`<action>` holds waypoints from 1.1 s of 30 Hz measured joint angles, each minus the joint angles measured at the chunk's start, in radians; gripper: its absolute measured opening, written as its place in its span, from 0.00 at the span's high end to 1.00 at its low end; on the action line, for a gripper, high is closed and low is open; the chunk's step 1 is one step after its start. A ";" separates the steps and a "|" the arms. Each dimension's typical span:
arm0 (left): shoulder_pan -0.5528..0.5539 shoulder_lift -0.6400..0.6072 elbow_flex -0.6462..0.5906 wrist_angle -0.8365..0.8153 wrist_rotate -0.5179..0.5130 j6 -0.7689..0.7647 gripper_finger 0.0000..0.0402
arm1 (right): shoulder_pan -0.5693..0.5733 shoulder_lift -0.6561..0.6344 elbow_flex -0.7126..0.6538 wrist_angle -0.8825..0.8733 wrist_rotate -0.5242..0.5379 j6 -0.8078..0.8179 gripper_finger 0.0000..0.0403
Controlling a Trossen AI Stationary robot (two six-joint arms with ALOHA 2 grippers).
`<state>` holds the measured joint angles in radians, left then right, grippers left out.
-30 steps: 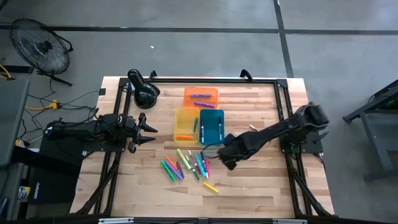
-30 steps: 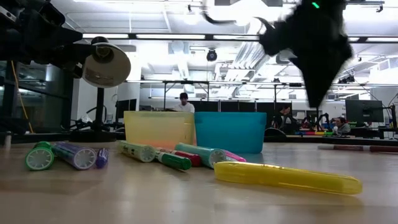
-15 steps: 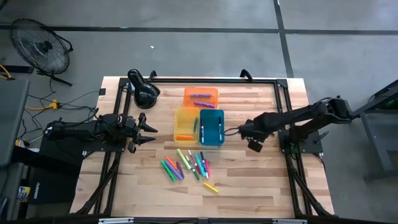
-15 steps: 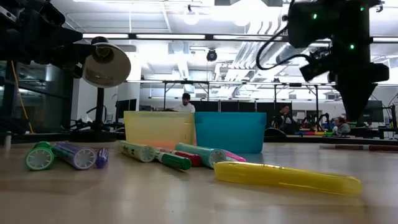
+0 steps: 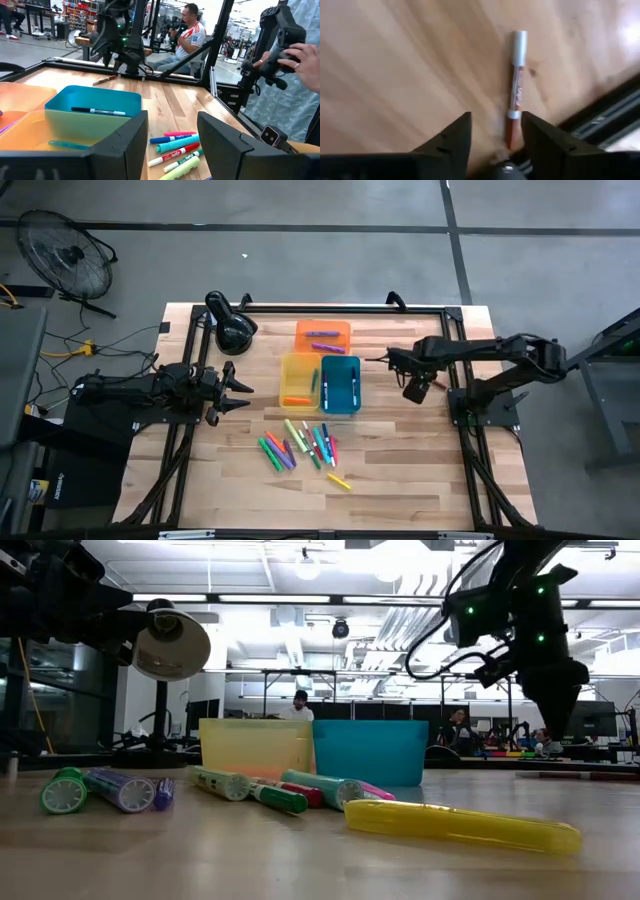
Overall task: Pick & Place Markers
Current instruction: Put the brown marker pen into the blue bin
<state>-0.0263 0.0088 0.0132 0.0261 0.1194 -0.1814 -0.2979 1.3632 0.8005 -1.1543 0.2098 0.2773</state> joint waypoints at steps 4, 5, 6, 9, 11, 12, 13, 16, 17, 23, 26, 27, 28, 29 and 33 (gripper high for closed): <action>0.000 0.000 0.000 0.000 0.000 0.000 0.58 | -0.086 0.014 0.000 0.012 0.042 -0.080 0.46; 0.000 0.000 0.000 0.000 0.000 0.000 0.58 | -0.109 0.026 0.000 0.014 0.043 -0.103 0.45; 0.000 0.000 0.000 0.000 0.000 0.000 0.58 | -0.133 0.039 0.000 0.017 0.043 -0.123 0.44; 0.000 0.000 0.000 0.000 0.000 0.000 0.58 | -0.207 0.085 0.000 0.042 0.051 -0.174 0.42; 0.000 0.000 0.000 0.000 0.000 0.000 0.58 | -0.247 0.117 0.000 0.066 0.052 -0.218 0.42; 0.000 0.000 0.000 0.000 0.000 0.000 0.58 | -0.262 0.131 0.000 0.080 0.051 -0.238 0.42; 0.000 0.000 0.000 0.000 0.000 0.000 0.58 | -0.279 0.144 0.000 0.092 0.044 -0.259 0.42; 0.000 0.000 0.000 0.000 0.000 0.000 0.58 | -0.327 0.187 0.000 0.119 0.030 -0.319 0.42; 0.000 0.000 0.000 0.000 0.000 0.000 0.58 | -0.343 0.200 0.000 0.125 0.022 -0.338 0.42; 0.000 0.000 0.000 0.000 0.000 0.000 0.58 | -0.428 0.258 0.001 0.186 -0.019 -0.431 0.42; 0.000 0.000 0.000 0.000 0.000 0.000 0.58 | -0.456 0.282 0.004 0.199 -0.058 -0.461 0.42; 0.000 0.000 0.000 0.000 0.000 0.000 0.58 | -0.461 0.290 0.006 0.205 -0.077 -0.469 0.42; 0.000 0.000 0.000 0.000 0.000 0.000 0.58 | -0.463 0.295 0.006 0.208 -0.092 -0.478 0.42; 0.000 0.000 0.000 0.000 0.000 0.000 0.58 | -0.465 0.299 0.006 0.211 -0.102 -0.486 0.43; 0.000 0.000 0.000 0.000 0.000 0.000 0.58 | -0.438 0.305 0.004 0.224 -0.096 -0.490 0.44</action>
<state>-0.0265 0.0086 0.0132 0.0261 0.1196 -0.1814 -0.7356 1.6680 0.8050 -0.9305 0.1137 -0.2127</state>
